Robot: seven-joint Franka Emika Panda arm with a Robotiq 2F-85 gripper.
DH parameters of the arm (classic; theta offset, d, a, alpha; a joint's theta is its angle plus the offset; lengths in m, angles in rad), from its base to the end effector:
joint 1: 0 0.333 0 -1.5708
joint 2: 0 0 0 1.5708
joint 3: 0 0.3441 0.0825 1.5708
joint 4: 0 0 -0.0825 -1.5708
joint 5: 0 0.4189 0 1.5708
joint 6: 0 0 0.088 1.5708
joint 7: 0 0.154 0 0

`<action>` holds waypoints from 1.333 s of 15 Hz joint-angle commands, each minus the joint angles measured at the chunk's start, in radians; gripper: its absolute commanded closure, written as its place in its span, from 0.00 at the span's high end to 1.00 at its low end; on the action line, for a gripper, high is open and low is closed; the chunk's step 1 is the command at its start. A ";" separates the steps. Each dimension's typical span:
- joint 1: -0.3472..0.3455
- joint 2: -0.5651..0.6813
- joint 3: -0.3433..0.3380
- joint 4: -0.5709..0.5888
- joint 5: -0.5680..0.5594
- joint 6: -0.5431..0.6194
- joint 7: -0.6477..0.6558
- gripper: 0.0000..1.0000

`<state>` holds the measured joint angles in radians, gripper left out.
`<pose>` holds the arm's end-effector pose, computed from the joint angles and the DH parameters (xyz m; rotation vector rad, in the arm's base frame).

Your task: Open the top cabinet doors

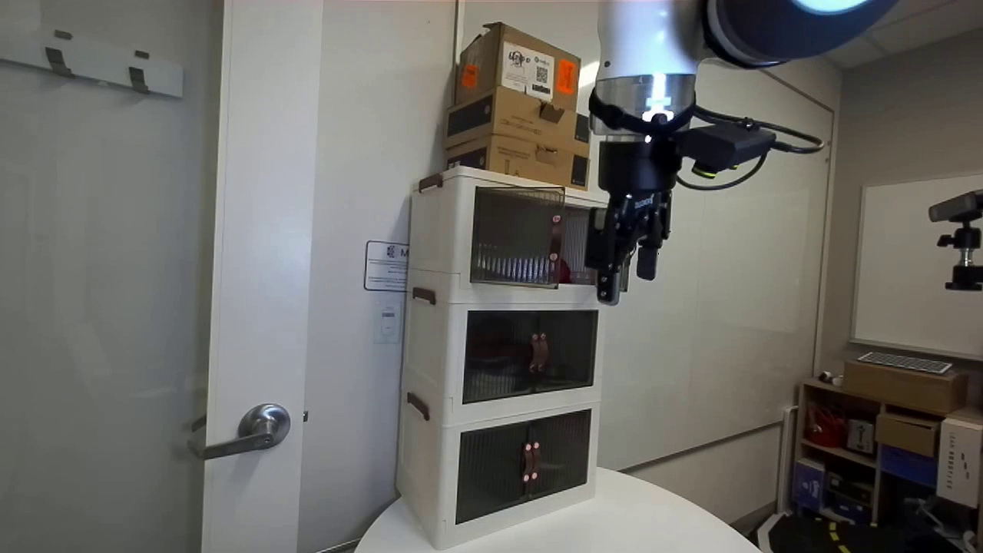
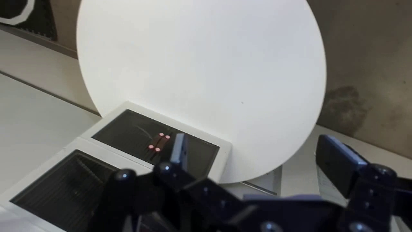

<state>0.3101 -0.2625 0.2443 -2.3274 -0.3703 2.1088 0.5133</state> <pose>0.4379 0.2353 0.4140 2.7922 0.3094 0.3127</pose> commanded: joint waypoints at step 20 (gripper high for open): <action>-0.380 0.275 -0.456 0.722 0.739 -0.066 -1.014 1.00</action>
<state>-0.0248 0.0106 -0.2561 -1.6099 0.3686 2.0464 -0.5011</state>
